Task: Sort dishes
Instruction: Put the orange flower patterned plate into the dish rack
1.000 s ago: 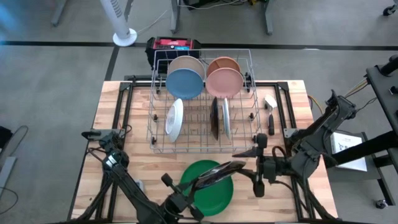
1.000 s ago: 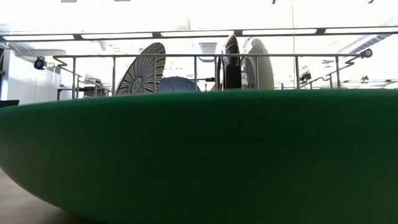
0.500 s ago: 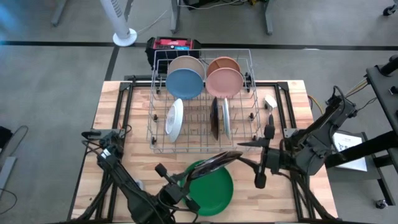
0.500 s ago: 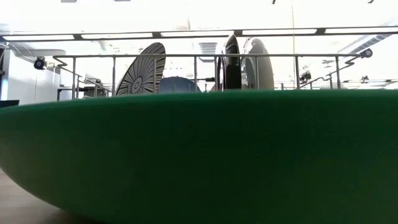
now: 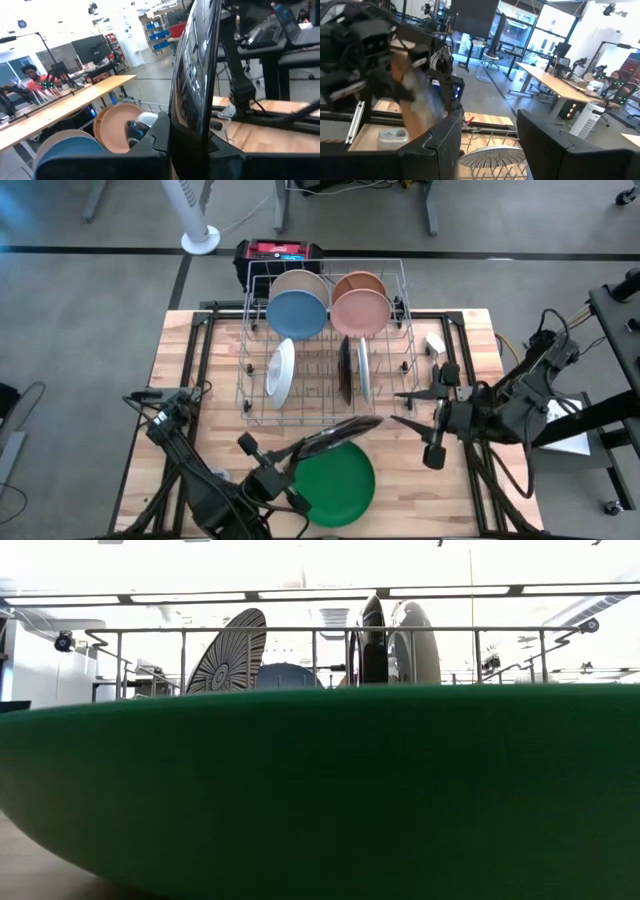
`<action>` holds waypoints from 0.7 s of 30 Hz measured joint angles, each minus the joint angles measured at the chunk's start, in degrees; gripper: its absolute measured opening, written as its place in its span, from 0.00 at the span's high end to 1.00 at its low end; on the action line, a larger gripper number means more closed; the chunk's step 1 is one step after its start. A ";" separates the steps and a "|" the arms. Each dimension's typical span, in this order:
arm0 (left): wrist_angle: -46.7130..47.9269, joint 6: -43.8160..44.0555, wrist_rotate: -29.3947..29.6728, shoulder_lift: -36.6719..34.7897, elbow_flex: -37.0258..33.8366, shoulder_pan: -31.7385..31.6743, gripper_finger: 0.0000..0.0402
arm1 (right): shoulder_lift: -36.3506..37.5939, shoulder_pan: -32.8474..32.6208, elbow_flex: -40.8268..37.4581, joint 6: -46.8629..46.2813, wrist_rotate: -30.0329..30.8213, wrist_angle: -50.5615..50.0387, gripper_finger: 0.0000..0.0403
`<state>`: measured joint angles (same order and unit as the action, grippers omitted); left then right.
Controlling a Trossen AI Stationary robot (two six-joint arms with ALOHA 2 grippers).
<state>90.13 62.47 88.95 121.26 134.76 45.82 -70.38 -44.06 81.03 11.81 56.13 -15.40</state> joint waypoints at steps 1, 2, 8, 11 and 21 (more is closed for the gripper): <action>-0.02 -0.61 0.34 -0.51 0.01 -0.01 0.97 | 0.44 0.23 0.04 -0.77 -0.07 -0.95 0.55; -0.03 -1.09 0.52 -0.93 0.02 -0.13 0.97 | 0.82 0.54 0.04 -1.77 -0.09 -2.15 0.55; -0.06 -5.23 0.07 -3.73 -0.74 -1.42 0.97 | 2.56 3.60 0.04 -6.48 -1.03 -8.64 0.55; -0.05 -6.82 0.48 -5.64 -1.46 -2.69 0.97 | 2.87 6.59 0.04 -7.83 -3.53 -10.01 0.55; -0.04 -7.24 -0.96 -19.93 -15.78 -6.60 0.97 | 2.88 23.58 1.03 -0.57 -16.46 -10.22 0.55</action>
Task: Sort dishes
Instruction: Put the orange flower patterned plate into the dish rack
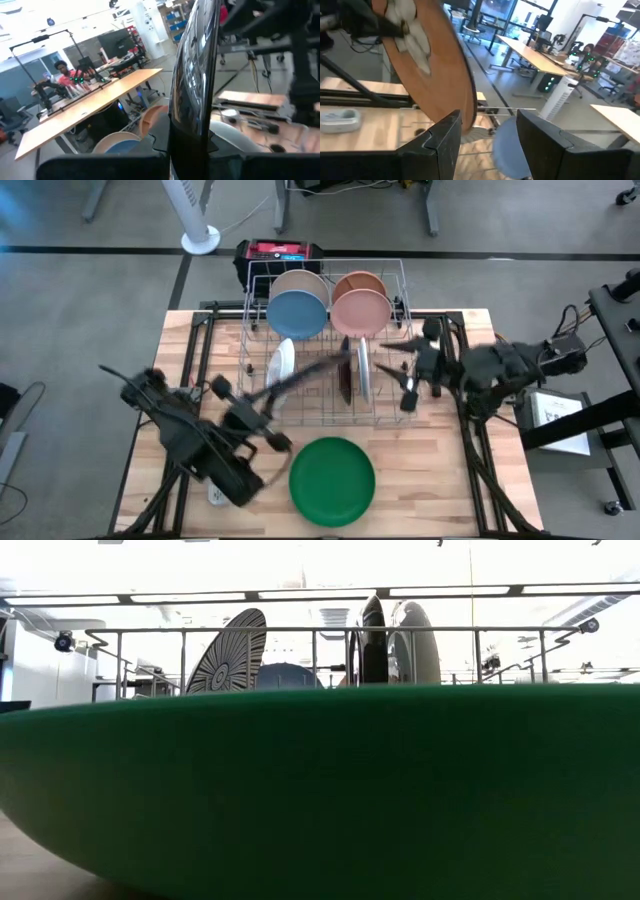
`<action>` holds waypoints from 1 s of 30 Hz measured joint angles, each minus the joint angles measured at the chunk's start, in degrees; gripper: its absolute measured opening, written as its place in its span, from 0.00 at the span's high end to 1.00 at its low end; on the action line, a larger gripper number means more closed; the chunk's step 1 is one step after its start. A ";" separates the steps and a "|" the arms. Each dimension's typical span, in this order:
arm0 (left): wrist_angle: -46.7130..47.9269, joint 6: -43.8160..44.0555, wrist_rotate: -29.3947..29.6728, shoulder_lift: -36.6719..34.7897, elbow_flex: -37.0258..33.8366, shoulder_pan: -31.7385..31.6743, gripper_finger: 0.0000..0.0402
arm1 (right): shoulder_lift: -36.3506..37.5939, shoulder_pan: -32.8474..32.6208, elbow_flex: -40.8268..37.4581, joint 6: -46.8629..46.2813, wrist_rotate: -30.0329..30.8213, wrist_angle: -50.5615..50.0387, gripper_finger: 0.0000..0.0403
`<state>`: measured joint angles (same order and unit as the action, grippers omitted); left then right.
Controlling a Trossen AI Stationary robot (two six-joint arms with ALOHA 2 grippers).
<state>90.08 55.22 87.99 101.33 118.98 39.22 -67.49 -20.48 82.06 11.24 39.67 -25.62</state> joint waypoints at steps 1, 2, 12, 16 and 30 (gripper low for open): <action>-0.04 0.43 0.53 -2.02 -1.73 -0.02 0.97 | 0.05 2.14 0.56 0.75 -2.24 0.03 0.55; 0.00 0.85 0.83 -3.85 -3.34 -0.13 0.97 | 0.07 4.49 1.17 1.45 -4.97 0.06 0.55; -1.14 6.60 0.48 -14.41 -15.37 -3.24 0.97 | -4.56 33.49 6.89 5.10 -51.56 -1.67 0.59; -1.37 9.14 1.17 -14.81 -16.71 -5.63 0.97 | -6.57 37.83 8.47 14.55 -56.29 -2.92 0.61; -6.08 12.25 1.97 -14.37 -23.82 -14.21 0.97 | -20.19 42.27 28.49 23.72 -60.73 -14.87 0.56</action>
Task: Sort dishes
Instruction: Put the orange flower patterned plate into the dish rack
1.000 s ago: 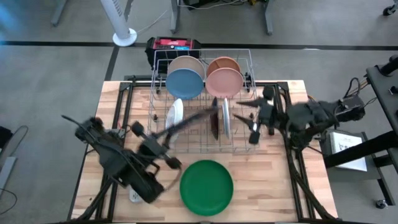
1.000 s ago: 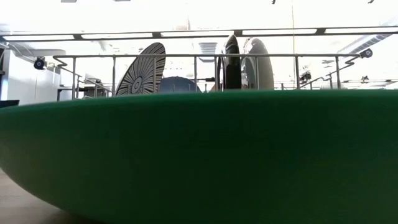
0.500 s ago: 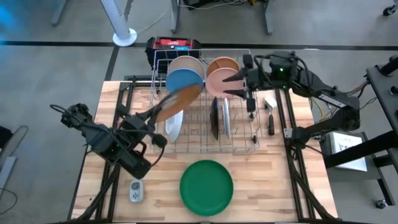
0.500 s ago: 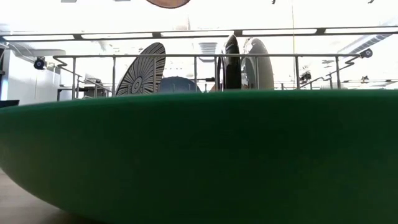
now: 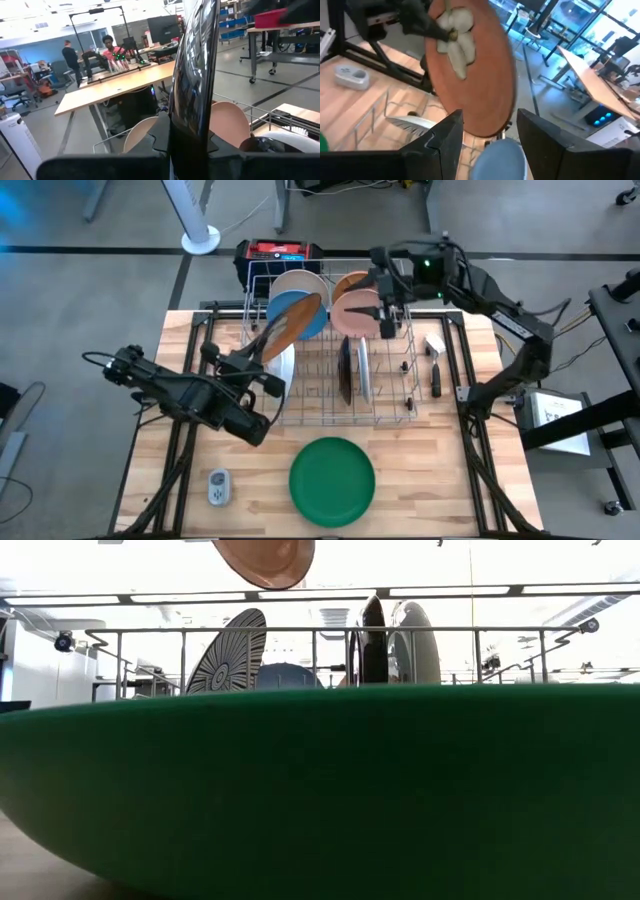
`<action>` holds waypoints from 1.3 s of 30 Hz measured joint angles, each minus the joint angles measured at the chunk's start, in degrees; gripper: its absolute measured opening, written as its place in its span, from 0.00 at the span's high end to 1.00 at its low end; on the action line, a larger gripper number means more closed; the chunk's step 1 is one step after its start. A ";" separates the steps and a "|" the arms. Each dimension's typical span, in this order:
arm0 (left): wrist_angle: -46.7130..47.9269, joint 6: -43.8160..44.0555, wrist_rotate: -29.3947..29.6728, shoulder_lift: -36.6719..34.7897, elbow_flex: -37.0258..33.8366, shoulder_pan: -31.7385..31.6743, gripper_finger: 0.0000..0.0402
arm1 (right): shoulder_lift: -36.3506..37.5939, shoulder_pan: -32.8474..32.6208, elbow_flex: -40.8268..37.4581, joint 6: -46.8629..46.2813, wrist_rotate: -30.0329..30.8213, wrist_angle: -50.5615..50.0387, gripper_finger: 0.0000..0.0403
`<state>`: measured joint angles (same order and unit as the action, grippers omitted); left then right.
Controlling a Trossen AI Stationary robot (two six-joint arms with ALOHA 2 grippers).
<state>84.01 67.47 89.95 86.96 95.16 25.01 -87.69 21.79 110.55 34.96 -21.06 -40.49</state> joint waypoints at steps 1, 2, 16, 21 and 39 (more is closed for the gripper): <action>0.00 0.28 0.02 0.01 -0.17 -0.28 0.97 | -1.58 0.44 2.69 0.21 -0.14 -0.99 0.55; -0.02 0.43 0.07 0.09 -0.20 -0.44 0.97 | -3.06 0.94 5.26 0.30 -0.33 -2.19 0.55; -0.85 -0.98 0.11 1.49 0.65 -2.78 0.97 | -14.99 5.28 20.93 5.45 -10.56 -13.02 0.55; -2.12 -0.98 0.10 2.79 0.76 -3.35 0.97 | -14.79 5.26 20.82 5.68 -11.28 -11.99 0.55; -5.97 -0.96 -0.47 4.26 0.78 -2.92 0.97 | -14.81 5.24 19.23 2.99 -13.91 -9.86 0.55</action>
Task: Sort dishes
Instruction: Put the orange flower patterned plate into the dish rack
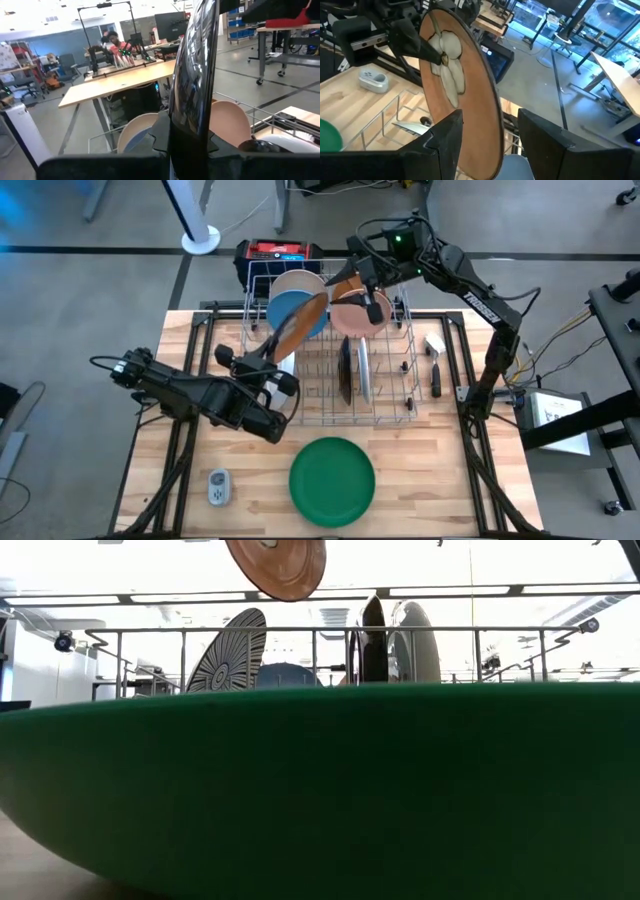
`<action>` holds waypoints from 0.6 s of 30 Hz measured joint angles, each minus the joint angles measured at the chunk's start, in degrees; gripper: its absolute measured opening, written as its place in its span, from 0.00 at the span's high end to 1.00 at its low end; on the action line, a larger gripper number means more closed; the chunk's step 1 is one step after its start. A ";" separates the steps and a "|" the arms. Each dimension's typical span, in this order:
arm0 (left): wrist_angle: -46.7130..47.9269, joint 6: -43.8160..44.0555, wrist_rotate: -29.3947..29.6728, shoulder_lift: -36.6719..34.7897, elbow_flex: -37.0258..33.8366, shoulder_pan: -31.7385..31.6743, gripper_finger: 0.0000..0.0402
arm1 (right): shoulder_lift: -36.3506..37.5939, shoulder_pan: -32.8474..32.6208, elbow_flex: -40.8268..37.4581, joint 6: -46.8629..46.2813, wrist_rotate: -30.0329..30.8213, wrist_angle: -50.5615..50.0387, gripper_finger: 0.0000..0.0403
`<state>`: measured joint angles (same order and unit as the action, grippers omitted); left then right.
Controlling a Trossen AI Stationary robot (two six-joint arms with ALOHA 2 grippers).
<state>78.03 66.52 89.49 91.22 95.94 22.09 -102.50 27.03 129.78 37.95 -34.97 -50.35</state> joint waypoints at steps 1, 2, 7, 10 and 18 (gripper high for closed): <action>0.00 -0.02 -0.08 0.00 0.00 0.14 0.97 | 0.00 0.00 -0.10 0.00 -0.01 0.04 0.55; -0.06 -0.02 -0.21 0.00 0.00 0.28 0.97 | 0.01 0.00 -0.32 -0.04 -0.03 0.15 0.55; -0.30 -0.02 -0.27 0.00 0.00 0.50 0.97 | 0.00 0.00 -3.81 -1.51 -0.46 3.03 0.55; -0.49 -0.02 -0.40 0.29 0.00 0.48 0.97 | -0.01 0.00 -5.74 -2.19 -1.43 5.70 0.55; -1.16 0.00 -0.57 2.35 0.00 0.52 0.97 | 0.00 -0.02 -8.98 -0.72 -2.45 9.19 0.58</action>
<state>76.87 66.51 88.91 93.57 95.94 22.61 -102.50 27.00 120.81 37.24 -37.43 -41.16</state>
